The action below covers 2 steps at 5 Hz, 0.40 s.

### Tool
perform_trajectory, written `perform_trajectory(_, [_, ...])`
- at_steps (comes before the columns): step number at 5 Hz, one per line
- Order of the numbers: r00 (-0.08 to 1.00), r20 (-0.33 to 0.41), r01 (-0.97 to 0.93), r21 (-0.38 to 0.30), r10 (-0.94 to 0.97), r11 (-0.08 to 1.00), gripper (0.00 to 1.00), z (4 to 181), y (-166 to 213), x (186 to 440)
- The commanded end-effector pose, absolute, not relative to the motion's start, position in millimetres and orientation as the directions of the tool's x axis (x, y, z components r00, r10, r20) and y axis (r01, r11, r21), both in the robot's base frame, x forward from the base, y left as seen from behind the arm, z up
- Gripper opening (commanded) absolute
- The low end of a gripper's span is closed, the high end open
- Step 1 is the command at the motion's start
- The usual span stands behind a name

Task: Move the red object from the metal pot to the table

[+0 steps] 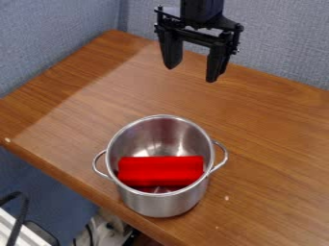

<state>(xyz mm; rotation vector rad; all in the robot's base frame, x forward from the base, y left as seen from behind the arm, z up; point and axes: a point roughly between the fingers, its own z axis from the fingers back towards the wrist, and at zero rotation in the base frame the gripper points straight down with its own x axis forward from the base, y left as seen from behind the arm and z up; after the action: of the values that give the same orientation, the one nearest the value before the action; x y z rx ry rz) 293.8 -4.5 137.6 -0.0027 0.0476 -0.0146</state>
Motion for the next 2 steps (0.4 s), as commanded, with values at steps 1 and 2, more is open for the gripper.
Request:
perform_trajectory(1, [0.998, -0.067, 0.017, -0.003, -0.018, 1.0, 1.0, 131.8, -5.3, 289.9])
perform_trajectory(2, [0.996, -0.087, 0.02, -0.004, -0.021, 1.0, 1.0, 126.1, -6.0, 286.0])
